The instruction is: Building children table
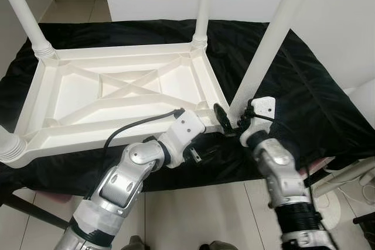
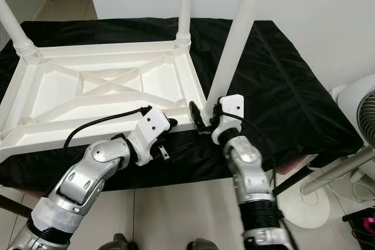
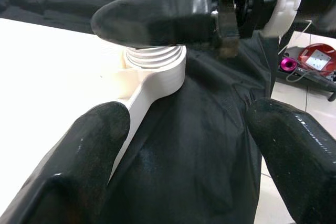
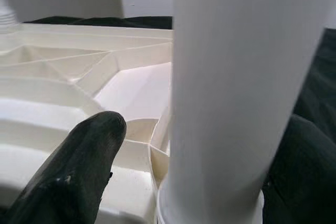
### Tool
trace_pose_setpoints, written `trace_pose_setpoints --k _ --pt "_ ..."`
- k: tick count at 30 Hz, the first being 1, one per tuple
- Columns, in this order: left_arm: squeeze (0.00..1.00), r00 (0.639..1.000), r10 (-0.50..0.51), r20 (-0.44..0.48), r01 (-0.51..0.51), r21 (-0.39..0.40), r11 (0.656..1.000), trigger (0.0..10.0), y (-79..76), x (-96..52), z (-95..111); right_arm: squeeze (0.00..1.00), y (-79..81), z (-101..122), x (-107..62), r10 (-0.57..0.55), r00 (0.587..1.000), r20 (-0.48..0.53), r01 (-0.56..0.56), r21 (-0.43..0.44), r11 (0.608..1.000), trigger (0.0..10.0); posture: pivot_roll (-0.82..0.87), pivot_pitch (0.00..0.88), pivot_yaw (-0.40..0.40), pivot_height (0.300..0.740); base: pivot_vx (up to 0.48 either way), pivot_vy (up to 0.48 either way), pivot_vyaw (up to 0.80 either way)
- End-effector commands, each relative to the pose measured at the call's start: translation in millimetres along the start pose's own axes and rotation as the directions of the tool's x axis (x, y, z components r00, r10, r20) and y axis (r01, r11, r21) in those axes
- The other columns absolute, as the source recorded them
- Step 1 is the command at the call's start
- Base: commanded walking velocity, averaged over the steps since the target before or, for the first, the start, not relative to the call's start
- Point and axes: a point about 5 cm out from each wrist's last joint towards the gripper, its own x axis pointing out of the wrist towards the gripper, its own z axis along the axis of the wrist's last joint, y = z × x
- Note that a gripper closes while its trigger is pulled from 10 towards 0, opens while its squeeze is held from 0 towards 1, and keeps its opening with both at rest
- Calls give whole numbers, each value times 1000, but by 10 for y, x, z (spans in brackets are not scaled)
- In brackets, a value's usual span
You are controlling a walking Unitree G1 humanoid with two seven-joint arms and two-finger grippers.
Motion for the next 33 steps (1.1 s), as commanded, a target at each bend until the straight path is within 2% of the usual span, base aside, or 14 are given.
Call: trace_pose_setpoints --k 1,4,10,11,13,14,15,16,26,27,29,30,33 --pt "0 1000 18 -5 -18 -3 1000 10000 16 -7 -2 0 33 -1 33 53 999 4 -53 7 999 10000 -67 9 -23 740 0 0 0" --pt "0 1000 16 -3 -16 1 1000 10000 20 -1 3 0 7 -10 102 125 992 -16 -125 -14 992 10000 -66 2 -20 740 0 0 0" --pt "0 1000 15 -3 -15 6 1000 10000 21 8 9 0 -53 -49 237 202 977 -73 -206 -52 977 10000 -55 0 -23 740 0 0 0" --pt "0 1000 16 -3 -16 7 1000 10000 22 7 11 0 -73 -61 262 215 973 -87 -220 -56 974 5333 -49 0 -27 740 0 0 0" --pt "0 1000 16 -3 -16 7 1000 10000 22 7 11 0 -73 -61 262 215 973 -87 -220 -56 974 5333 -49 0 -27 740 0 0 0" --pt "0 1000 18 -2 -17 8 1000 10000 22 7 12 0 -88 -76 273 223 970 -100 -229 -57 972 4549 -44 0 -30 740 0 0 0" --pt "0 1000 18 -2 -17 8 1000 10000 22 7 12 0 -88 -76 273 223 970 -100 -229 -57 972 4549 -44 0 -30 740 0 0 0" --pt "0 1000 22 -2 -22 8 1000 10000 26 3 14 0 -111 -102 277 233 965 -120 -242 -67 968 0 -41 0 -33 740 0 0 0" --pt "0 1000 30 -3 -30 6 1000 10000 15 -7 3 0 -191 -221 198 234 958 -166 -246 -55 968 0 -42 0 -39 740 0 0 0" --pt "0 1000 28 -3 -28 5 1000 10000 12 -6 2 0 -202 -245 193 217 962 -168 -228 -52 972 4314 -42 0 -39 740 0 0 0" --pt "0 1000 28 -3 -28 5 1000 10000 12 -6 2 0 -202 -245 193 217 962 -168 -228 -52 972 4314 -42 0 -39 740 0 0 0" --pt "0 1000 26 -3 -26 6 1000 10000 9 -4 3 0 -199 -267 189 200 965 -170 -210 -40 977 10000 -43 0 -38 740 0 0 0" --pt "0 1000 25 -3 -25 6 1000 10000 7 -2 4 0 -195 -287 190 185 968 -170 -194 -33 981 10000 -44 0 -38 740 0 0 0"
